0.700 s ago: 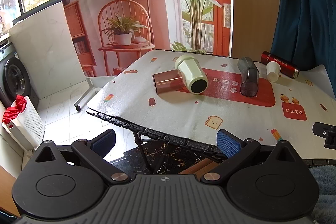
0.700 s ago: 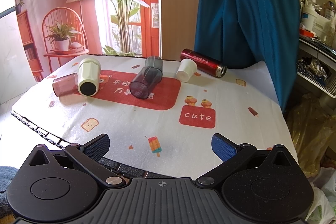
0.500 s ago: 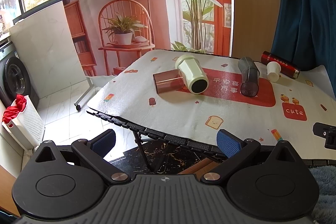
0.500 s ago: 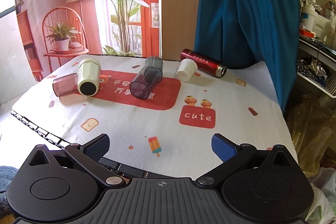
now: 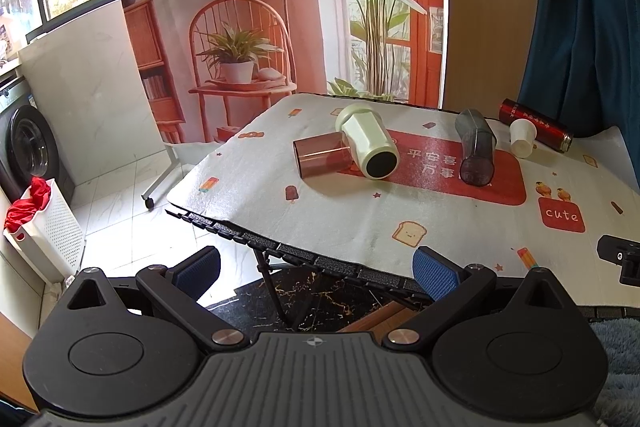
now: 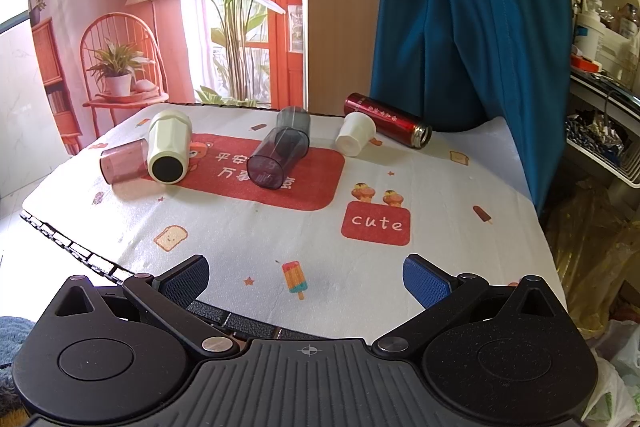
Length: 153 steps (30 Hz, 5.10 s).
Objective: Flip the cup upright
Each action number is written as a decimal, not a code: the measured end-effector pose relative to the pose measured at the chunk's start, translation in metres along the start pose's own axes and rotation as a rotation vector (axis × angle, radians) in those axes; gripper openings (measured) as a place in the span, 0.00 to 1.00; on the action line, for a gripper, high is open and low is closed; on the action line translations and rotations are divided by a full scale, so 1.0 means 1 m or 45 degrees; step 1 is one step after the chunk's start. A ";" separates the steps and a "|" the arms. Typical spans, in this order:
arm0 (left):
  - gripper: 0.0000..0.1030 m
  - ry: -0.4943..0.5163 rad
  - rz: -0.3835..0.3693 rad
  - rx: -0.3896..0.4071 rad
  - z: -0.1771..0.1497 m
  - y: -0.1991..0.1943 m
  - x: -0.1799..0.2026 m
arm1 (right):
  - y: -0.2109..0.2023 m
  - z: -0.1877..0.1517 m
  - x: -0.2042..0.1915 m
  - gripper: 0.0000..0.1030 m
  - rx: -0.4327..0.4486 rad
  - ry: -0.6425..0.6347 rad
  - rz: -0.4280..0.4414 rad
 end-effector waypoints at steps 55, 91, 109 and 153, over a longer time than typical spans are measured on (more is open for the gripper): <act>1.00 -0.084 0.089 -0.131 0.024 0.128 -0.041 | 0.189 0.065 -0.065 1.00 -0.028 -0.043 0.036; 1.00 -0.285 0.145 -0.314 -0.018 0.169 -0.075 | 0.198 0.024 -0.135 0.58 -0.308 0.075 0.300; 1.00 -0.313 0.105 -0.288 -0.021 0.151 -0.068 | 0.162 0.001 -0.143 0.60 -0.283 -0.018 0.382; 0.98 -0.137 -0.185 -0.438 0.047 0.279 0.084 | 0.182 -0.006 -0.036 0.84 -0.090 -0.030 0.017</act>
Point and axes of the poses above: each gripper's, at about its wrist camera, not at the fingertips, and y roughly the way its jaws point, x to its right, z to its top, the point moved 6 cm from there along y, roughly the way its jaws point, and after that the axes turned 13 degrees about -z, right-handed, at the moved point
